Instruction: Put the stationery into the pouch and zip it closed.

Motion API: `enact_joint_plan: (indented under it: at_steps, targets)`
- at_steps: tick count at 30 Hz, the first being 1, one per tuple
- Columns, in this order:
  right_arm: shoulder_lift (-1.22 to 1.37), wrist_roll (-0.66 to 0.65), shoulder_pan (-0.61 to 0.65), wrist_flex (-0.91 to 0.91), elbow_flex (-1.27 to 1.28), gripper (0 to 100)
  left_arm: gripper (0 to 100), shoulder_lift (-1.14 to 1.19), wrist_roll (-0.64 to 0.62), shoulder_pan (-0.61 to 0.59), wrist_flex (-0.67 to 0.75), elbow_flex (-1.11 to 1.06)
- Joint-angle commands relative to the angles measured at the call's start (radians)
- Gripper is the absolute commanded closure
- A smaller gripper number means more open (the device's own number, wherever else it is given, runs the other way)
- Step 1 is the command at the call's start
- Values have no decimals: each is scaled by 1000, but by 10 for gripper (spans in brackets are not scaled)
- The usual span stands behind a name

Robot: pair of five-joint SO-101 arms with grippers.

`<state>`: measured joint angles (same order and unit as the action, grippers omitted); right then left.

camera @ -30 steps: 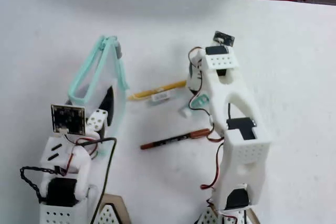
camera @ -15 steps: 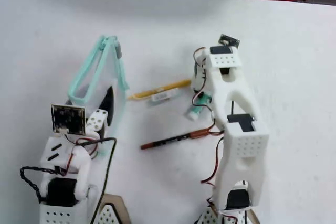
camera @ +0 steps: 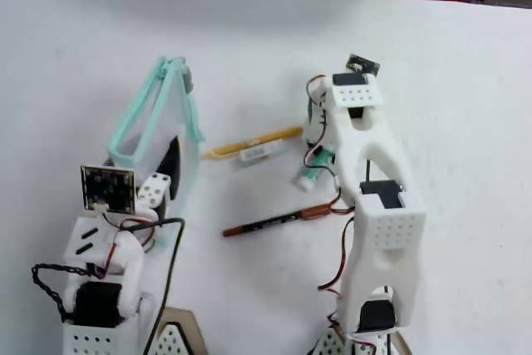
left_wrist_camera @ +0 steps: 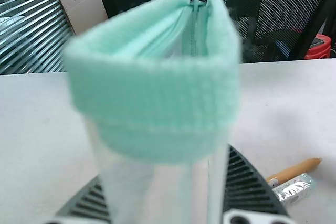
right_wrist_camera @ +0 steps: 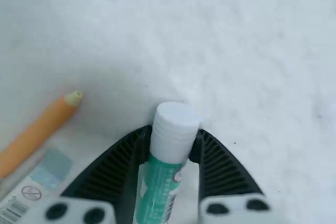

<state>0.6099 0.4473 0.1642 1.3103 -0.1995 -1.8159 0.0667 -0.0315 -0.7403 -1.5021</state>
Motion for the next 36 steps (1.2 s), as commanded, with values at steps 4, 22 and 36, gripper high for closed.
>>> enact_joint_plan:
  at_steps: [4,22,36]
  targets:
    - [-74,-11,-1,120,-132,981,801,-4,2,-2,25,5]
    - [-189,-14,7,274,-233,981,801,-4,2,-2,25,5]
    - [-286,-15,-12,280,-269,981,801,-4,2,-2,25,5]
